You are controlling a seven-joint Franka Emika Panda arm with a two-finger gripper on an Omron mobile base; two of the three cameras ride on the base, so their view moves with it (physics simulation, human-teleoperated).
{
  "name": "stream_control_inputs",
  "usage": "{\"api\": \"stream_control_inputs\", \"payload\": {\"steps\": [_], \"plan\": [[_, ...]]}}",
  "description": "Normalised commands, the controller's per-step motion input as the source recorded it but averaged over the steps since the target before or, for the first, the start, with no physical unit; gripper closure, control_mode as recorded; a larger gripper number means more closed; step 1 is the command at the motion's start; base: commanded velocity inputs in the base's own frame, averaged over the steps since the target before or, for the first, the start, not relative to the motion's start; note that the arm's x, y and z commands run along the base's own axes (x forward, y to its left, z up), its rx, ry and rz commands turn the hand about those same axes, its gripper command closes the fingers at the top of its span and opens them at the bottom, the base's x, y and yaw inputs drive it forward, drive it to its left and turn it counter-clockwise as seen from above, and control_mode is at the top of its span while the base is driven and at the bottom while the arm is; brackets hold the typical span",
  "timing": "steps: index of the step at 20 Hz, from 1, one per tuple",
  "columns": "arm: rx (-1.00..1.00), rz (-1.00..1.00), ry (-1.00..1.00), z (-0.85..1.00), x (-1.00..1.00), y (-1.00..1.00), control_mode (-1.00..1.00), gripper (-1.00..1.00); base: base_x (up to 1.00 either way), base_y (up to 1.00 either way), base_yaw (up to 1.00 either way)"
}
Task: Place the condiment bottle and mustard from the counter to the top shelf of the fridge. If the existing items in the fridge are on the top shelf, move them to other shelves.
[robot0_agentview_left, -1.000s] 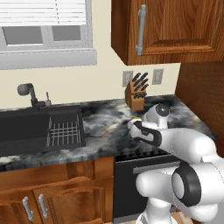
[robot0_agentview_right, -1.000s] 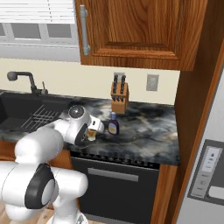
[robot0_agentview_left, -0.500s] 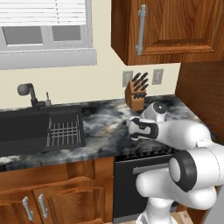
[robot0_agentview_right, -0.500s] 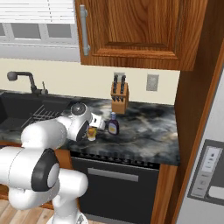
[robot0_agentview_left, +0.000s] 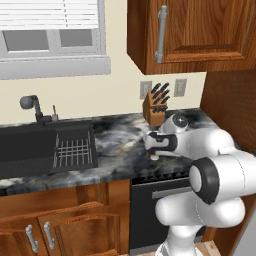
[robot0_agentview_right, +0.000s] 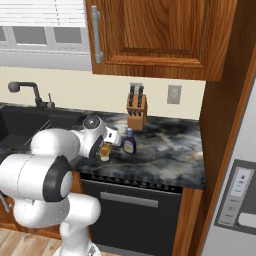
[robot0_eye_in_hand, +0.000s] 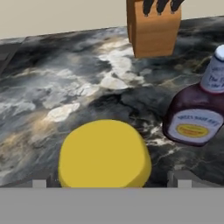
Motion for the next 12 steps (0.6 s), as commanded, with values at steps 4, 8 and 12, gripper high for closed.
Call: {"api": "stream_control_inputs", "payload": {"steps": [4, 8, 12], "plan": [[0.0, 0.0, 0.0, -0.06, 0.12, 0.0, -1.0, -1.0, 0.0, 0.0, 0.0], [0.0, 0.0, 0.0, -0.09, 0.13, 0.0, -1.0, -1.0, 0.0, 0.0, 0.0], [0.0, 0.0, 0.0, -0.1, 0.11, 0.0, -1.0, 1.0, 0.0, 0.0, 0.0]]}}
